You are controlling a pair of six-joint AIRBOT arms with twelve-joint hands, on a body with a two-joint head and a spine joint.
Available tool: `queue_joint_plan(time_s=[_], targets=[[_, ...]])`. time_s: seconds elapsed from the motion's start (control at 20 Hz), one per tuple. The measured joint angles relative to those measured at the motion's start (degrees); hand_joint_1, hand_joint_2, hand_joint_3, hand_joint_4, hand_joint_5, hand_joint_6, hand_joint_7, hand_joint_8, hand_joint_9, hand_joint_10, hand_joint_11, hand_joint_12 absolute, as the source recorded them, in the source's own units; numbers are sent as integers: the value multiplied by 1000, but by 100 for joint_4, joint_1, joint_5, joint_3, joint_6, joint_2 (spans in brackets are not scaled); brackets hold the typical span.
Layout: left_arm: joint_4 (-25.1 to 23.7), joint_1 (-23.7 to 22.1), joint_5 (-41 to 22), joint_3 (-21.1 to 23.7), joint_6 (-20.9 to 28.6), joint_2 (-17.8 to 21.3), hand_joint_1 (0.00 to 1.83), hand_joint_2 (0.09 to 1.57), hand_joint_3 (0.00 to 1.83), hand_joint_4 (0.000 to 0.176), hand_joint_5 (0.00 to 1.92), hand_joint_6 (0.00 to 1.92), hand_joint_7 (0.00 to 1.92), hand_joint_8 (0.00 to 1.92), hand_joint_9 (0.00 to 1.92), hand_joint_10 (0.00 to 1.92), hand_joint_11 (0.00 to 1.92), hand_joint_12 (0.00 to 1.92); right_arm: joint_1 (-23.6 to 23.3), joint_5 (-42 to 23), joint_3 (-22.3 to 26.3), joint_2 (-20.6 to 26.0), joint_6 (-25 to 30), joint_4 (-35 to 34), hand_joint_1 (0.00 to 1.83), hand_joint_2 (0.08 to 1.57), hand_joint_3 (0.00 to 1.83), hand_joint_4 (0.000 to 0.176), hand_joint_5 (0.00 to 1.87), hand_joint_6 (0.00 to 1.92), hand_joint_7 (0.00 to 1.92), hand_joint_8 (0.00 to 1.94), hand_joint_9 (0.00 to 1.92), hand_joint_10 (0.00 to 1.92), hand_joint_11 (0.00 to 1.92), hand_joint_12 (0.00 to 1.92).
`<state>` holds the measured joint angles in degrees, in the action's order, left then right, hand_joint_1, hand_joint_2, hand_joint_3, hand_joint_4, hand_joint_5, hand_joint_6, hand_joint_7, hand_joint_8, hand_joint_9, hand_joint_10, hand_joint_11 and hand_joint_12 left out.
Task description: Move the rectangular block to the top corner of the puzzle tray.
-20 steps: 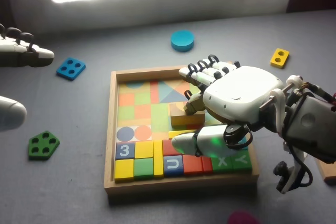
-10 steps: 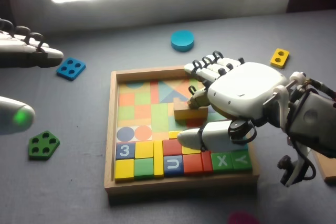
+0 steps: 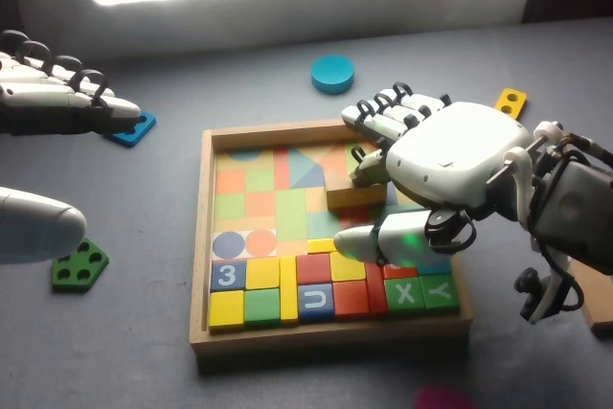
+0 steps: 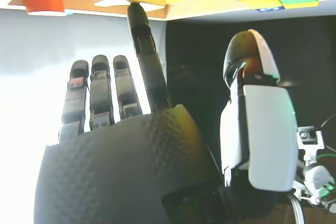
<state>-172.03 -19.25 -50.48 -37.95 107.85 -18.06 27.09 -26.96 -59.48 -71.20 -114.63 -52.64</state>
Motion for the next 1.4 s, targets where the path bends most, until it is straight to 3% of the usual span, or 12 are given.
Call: queue_joint_plan(time_s=[0.65, 1.25, 1.4], targets=[[0, 26, 4, 0, 0, 0, 0, 1335, 0, 21, 42, 7, 53, 6, 21, 6, 20, 14, 0, -37, -614, -111, 114, 55, 0, 1147, 10, 0, 594, 37, 75, 8, 0, 0, 0, 0], [0, 74, 2, 15, 0, 0, 2, 1337, 0, 14, 33, 2, 37, 2, 9, 3, 9, 27, 0, -17, -839, -129, 192, 59, 0, 1156, 10, 0, 593, 33, 55, 1, 0, 0, 0, 0], [0, 74, 2, 15, 2, 0, 12, 1331, 2, 15, 54, 3, 65, 2, 36, 4, 0, 147, 0, -15, -852, -129, 192, 66, 0, 1158, 10, 0, 583, 28, 44, 0, 0, 0, 0, 0]])
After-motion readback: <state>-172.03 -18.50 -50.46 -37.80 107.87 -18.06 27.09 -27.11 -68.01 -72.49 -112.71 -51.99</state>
